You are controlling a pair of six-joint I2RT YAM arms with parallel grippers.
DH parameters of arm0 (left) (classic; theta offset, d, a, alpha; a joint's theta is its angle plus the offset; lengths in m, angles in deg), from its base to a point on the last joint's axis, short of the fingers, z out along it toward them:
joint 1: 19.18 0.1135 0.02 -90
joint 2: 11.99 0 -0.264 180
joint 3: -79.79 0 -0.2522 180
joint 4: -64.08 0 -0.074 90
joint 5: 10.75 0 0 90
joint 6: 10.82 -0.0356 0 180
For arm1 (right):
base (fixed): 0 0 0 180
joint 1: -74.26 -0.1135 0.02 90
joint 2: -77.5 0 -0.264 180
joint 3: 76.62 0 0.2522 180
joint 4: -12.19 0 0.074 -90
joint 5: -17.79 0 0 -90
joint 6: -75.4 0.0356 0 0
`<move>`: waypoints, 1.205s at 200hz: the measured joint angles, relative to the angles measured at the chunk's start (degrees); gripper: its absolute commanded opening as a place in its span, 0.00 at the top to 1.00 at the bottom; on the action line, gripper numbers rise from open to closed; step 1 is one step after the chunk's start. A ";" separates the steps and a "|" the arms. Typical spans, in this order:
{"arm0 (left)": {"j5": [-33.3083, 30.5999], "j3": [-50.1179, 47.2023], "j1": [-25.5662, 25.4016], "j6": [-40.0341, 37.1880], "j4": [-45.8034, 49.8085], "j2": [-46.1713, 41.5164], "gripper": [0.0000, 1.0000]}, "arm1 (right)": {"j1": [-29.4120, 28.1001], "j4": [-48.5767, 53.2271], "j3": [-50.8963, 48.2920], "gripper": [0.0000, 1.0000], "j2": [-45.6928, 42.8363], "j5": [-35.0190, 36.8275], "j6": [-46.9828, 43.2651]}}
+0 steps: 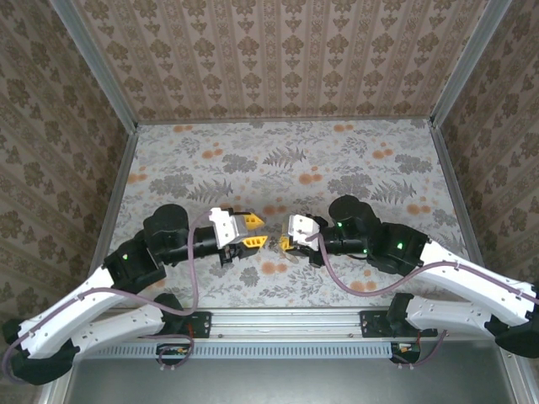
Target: Put the keys on the keyring
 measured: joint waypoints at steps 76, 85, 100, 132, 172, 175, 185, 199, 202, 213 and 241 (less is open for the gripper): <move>-2.19 -0.13 -2.08 -2.03 2.73 6.05 0.68 | 0.00 0.87 0.33 1.00 0.52 -0.02 0.02; -2.21 -0.13 -2.34 -2.19 2.75 6.38 0.68 | 0.00 0.85 0.33 1.00 0.52 -0.02 0.02; -2.32 -0.13 -2.93 -2.45 2.75 6.75 0.69 | 0.00 0.87 0.33 1.00 0.52 -0.02 0.02; -2.75 -0.13 -3.32 -2.62 2.97 7.06 0.73 | 0.00 0.85 0.33 1.00 0.52 -0.02 0.02; -3.76 -0.13 -3.91 -2.89 3.82 7.87 0.74 | 0.00 1.31 0.31 1.00 0.52 -0.02 0.02; -3.85 -0.13 -3.93 -2.89 3.82 7.93 0.74 | 0.00 1.38 0.31 1.00 0.52 -0.02 0.02; -4.07 -0.13 -4.15 -2.95 3.85 8.04 0.76 | 0.00 1.51 0.31 1.00 0.52 -0.02 0.02; -4.26 -0.13 -4.37 -3.13 3.82 8.09 0.80 | 0.00 1.53 0.31 1.00 0.52 -0.02 0.04; -4.26 -0.13 -4.42 -3.17 3.82 8.09 0.80 | 0.00 1.53 0.31 1.00 0.52 -0.02 0.04; -4.26 -0.13 -4.42 -3.37 3.80 8.15 0.85 | 0.02 1.53 0.31 1.00 0.52 0.00 0.04; -3.82 -0.13 -4.63 -4.37 4.00 8.39 1.00 | 0.17 1.97 0.26 1.00 0.52 0.13 0.07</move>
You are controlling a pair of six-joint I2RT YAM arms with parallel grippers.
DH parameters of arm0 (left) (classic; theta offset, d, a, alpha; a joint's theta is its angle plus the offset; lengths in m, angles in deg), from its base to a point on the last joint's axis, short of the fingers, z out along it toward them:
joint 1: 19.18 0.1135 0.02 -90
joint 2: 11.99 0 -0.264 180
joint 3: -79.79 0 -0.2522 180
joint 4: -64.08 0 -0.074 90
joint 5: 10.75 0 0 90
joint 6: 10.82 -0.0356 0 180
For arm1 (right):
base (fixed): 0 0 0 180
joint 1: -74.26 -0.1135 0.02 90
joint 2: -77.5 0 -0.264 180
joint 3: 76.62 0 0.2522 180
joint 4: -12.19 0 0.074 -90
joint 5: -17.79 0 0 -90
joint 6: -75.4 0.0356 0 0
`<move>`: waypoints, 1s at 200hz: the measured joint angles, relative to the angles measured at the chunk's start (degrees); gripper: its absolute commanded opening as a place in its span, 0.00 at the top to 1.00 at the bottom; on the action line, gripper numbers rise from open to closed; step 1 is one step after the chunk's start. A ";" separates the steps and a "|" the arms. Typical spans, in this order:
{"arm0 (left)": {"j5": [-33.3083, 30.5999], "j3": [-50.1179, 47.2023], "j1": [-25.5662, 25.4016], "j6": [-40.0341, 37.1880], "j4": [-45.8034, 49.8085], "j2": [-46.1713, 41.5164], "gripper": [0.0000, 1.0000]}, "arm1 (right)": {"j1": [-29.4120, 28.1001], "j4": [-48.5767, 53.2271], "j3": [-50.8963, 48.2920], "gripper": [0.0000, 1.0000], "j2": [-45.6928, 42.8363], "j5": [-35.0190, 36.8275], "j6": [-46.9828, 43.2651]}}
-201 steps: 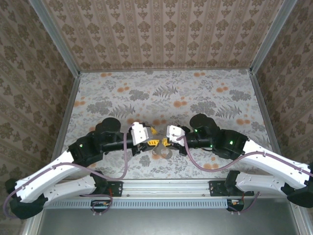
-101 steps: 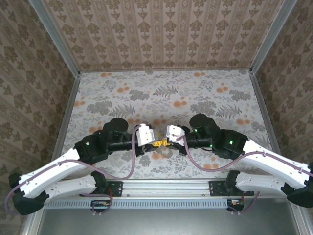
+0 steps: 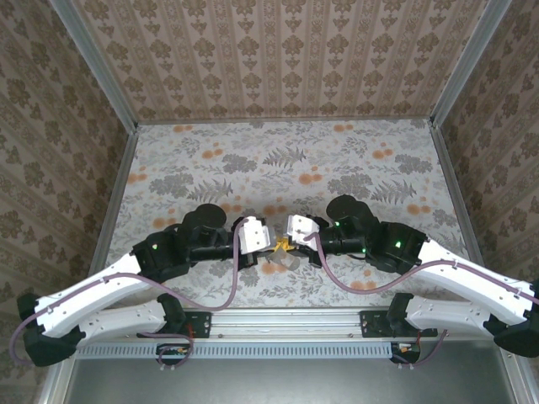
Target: Put the keys on the keyring
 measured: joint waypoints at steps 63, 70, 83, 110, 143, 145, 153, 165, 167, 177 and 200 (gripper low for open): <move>2.25 -2.05 0.07 -0.15 -1.38 -2.38 1.00 | -0.28 -0.04 -0.07 0.92 -0.02 -1.18 -0.02; 2.62 -2.49 0.28 -0.15 -1.86 -2.91 1.00 | -0.33 -0.22 -0.11 0.89 -0.04 -1.44 0.07; 3.30 -3.45 0.44 -0.11 -3.06 -3.85 1.00 | -0.33 -1.01 -0.33 0.85 -0.07 -1.70 0.28; 5.44 -5.90 1.51 0.31 -5.97 -5.79 1.00 | -0.33 -2.29 -1.07 0.84 -0.50 -1.97 0.39; 8.31 -7.85 3.15 0.79 -9.68 -7.19 1.00 | -0.33 -3.28 -1.51 0.86 -1.60 -2.10 0.44; 8.50 -7.93 3.28 0.85 -9.86 -7.28 1.00 | -0.33 -3.30 -1.51 0.86 -1.64 -2.10 0.44; 9.03 -8.31 3.56 1.01 -10.58 -7.56 1.00 | -0.33 -3.54 -1.51 0.86 -1.70 -2.12 0.44; 9.86 -8.94 4.15 1.33 -11.69 -8.04 1.00 | -0.33 -3.96 -1.51 0.86 -1.68 -2.12 0.44; 9.97 -9.05 4.22 1.38 -11.85 -8.11 1.00 | -0.33 -4.00 -1.51 0.86 -1.68 -2.12 0.44; 10.64 -9.66 4.70 1.60 -12.92 -8.50 1.00 | -0.33 -4.31 -1.51 0.88 -1.68 -2.12 0.44; 11.76 -10.51 5.66 2.14 -14.62 -9.01 1.00 | -0.33 -4.68 -1.53 1.00 -1.68 -2.21 0.96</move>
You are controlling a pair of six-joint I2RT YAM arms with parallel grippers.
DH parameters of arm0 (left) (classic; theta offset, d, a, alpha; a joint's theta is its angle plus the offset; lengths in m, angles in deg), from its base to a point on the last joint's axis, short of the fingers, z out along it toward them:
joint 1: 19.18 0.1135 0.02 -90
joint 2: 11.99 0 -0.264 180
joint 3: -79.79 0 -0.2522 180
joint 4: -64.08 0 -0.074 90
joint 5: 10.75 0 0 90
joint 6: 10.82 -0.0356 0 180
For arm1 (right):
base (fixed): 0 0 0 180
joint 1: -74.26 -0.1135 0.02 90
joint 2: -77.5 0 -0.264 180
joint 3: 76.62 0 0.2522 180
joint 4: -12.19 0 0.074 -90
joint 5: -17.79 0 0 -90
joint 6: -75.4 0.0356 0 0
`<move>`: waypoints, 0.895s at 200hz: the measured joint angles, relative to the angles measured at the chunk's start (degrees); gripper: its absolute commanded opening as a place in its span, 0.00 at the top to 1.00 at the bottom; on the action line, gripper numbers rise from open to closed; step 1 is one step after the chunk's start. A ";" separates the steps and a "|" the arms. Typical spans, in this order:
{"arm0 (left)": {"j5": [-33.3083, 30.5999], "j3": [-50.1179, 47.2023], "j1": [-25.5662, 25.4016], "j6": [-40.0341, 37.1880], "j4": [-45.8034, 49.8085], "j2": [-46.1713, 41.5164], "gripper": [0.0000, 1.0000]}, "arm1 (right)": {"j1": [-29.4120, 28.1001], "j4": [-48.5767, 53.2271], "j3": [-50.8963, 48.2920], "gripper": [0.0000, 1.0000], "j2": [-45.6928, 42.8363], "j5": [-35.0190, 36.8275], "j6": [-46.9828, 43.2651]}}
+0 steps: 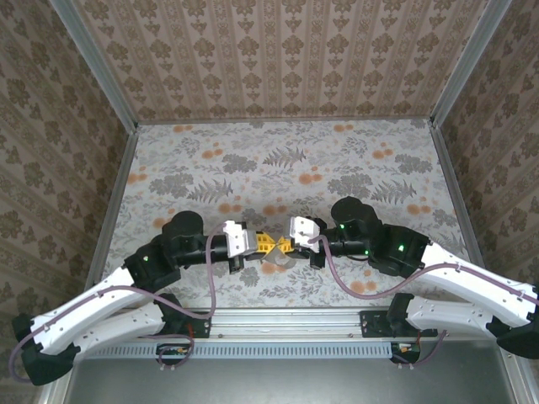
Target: Put the keys on the keyring
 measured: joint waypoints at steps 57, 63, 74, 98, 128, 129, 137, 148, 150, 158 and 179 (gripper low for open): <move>-0.59 0.96 0.22 0.33 1.18 1.75 0.72 | 0.00 0.59 -0.04 1.00 -0.26 1.92 -0.42; -1.20 1.73 0.04 0.37 2.32 2.32 0.69 | 0.00 0.76 -0.04 1.00 -0.26 2.49 -0.55; -2.54 3.04 -0.48 -0.22 4.39 3.28 0.67 | 0.00 1.27 -0.04 1.00 -0.26 3.65 -0.63; -6.14 5.44 -2.08 -1.22 8.72 5.03 0.67 | 0.00 2.43 -0.04 1.00 -0.11 5.16 -0.85; -9.33 6.40 -3.08 -2.14 11.17 6.21 0.68 | -0.07 3.48 -0.02 1.00 0.66 5.86 -1.11; -9.40 6.43 -3.08 -2.14 11.19 6.21 0.68 | -0.09 3.54 -0.02 1.00 0.68 5.88 -1.14; -9.88 6.58 -3.08 -2.27 11.61 6.49 0.68 | -0.22 3.89 -0.02 1.00 0.83 5.95 -1.31; -10.40 6.75 -3.10 -2.38 12.04 6.91 0.71 | -0.50 4.28 0.00 1.00 1.05 5.95 -1.73; -10.51 6.78 -3.08 -2.36 12.09 7.02 0.71 | -0.57 4.33 0.00 1.00 1.09 5.95 -1.79; -10.73 6.80 -3.10 -2.43 12.20 7.41 0.71 | -0.72 4.66 0.07 1.00 1.20 5.95 -2.01; -10.73 7.28 -3.08 -2.58 12.70 9.05 0.72 | -0.79 4.92 0.07 1.00 1.29 5.92 -2.12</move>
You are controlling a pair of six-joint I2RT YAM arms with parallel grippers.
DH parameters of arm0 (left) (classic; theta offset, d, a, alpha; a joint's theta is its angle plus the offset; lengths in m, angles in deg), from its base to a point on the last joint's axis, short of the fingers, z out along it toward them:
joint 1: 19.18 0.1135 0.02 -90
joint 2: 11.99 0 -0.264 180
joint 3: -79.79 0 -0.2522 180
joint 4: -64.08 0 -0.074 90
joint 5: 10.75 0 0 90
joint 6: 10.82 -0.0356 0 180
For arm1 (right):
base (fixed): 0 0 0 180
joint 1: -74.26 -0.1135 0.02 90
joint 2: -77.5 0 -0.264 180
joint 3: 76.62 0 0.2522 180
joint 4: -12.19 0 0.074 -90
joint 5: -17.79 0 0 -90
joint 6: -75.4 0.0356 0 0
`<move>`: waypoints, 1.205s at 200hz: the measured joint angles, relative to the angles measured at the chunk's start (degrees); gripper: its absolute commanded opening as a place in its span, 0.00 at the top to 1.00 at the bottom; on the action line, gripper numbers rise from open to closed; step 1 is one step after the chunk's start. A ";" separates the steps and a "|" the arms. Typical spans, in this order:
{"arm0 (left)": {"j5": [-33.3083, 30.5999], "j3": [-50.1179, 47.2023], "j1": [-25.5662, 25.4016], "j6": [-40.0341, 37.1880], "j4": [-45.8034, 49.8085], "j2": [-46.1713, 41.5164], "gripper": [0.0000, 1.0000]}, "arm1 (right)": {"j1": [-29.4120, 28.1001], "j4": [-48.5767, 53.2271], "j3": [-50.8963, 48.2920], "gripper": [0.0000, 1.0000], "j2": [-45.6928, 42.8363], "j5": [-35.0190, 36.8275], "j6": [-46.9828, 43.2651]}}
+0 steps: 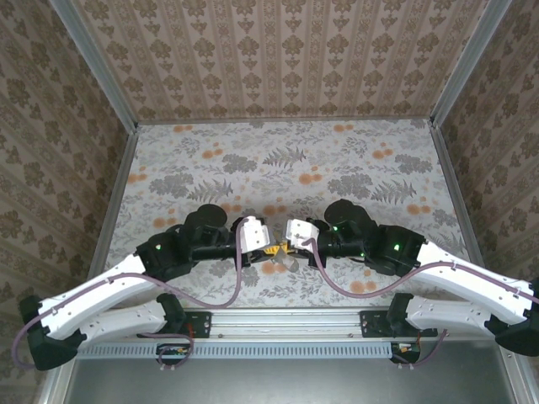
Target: Put the keys on the keyring
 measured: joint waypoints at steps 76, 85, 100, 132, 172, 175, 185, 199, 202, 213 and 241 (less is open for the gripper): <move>1.44 0.24 -0.04 -0.37 0.20 1.20 1.00 | 0.04 0.11 0.02 0.93 0.00 0.02 0.02; 1.62 0.24 -0.04 -0.37 0.24 1.11 1.00 | 0.02 0.13 0.02 0.89 0.00 -0.02 0.07; 2.29 0.07 -0.04 -0.31 0.07 0.52 1.00 | 0.02 -0.04 0.02 0.83 -0.04 -0.46 0.31; 5.27 -3.58 0.50 1.20 -4.92 -4.85 1.00 | 0.02 -2.21 -0.44 0.78 -1.16 -2.49 0.68; 9.70 -8.44 2.80 4.70 -14.67 -10.23 1.00 | 0.00 -5.75 -1.95 0.83 -4.83 -4.55 1.60; 9.99 -8.70 2.86 4.94 -15.26 -10.34 1.00 | 0.00 -5.92 -1.99 0.83 -4.96 -4.61 1.62; 10.80 -9.57 3.04 5.64 -17.29 -10.51 1.00 | 0.02 -6.23 -1.99 0.83 -5.31 -4.83 1.64; 11.56 -10.36 3.04 6.49 -19.08 -10.51 1.00 | 0.02 -6.38 -1.99 0.86 -5.44 -5.44 1.68; 11.74 -10.54 3.04 6.71 -19.34 -10.51 1.00 | 0.02 -6.38 -2.01 0.88 -5.46 -5.53 1.70; 12.20 -11.15 3.04 7.26 -20.46 -10.56 1.00 | 0.02 -6.36 -2.10 0.92 -5.57 -5.70 1.95; 12.94 -12.68 3.37 8.52 -23.04 -11.06 1.00 | 0.09 -6.36 -2.21 0.93 -5.66 -5.70 3.04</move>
